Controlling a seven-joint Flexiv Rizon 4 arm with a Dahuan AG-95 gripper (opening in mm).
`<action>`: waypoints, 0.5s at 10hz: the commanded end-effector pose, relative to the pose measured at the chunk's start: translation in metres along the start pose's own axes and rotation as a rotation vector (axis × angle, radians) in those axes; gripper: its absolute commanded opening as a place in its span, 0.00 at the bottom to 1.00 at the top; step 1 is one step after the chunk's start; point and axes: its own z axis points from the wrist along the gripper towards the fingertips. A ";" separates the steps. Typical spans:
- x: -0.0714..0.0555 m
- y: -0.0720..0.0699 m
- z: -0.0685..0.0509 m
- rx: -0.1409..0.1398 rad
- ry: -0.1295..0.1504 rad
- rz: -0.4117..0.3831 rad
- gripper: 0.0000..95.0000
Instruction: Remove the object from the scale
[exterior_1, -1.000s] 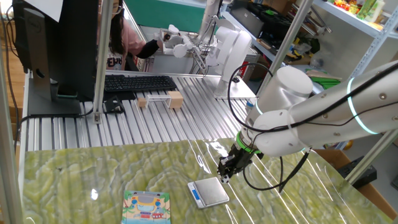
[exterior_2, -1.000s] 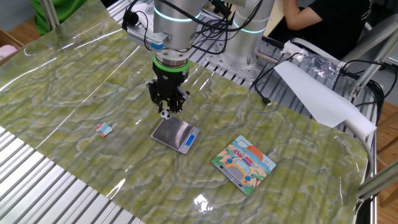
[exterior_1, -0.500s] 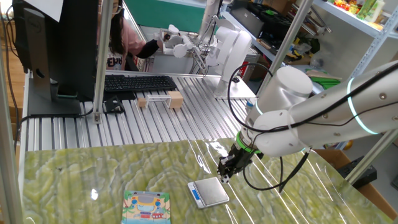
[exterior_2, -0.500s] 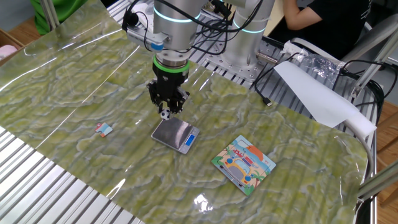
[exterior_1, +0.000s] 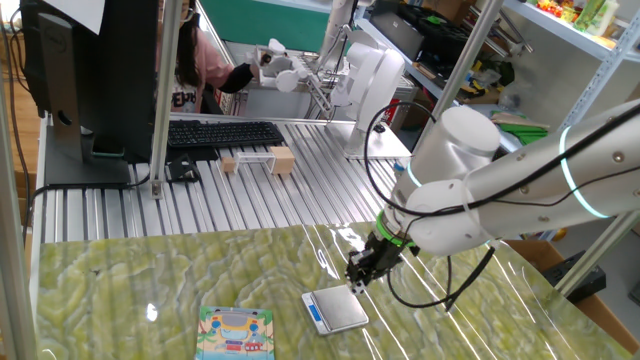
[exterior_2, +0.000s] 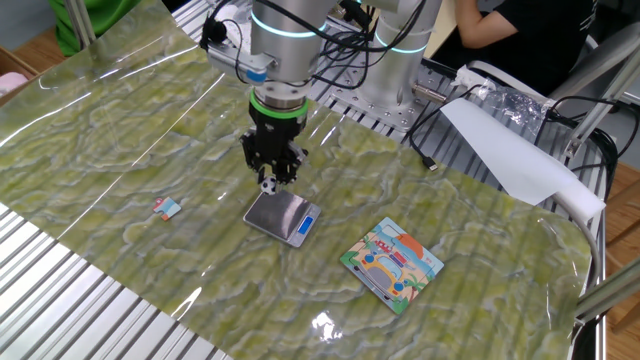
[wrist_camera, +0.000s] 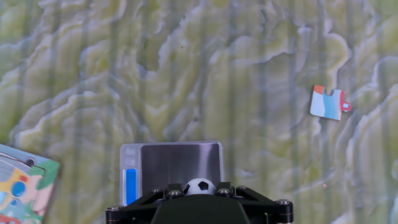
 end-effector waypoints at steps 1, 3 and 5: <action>0.001 0.007 -0.002 0.002 0.001 0.003 0.00; 0.000 0.024 -0.007 0.003 0.002 0.031 0.00; 0.001 0.035 -0.010 0.005 0.003 0.042 0.00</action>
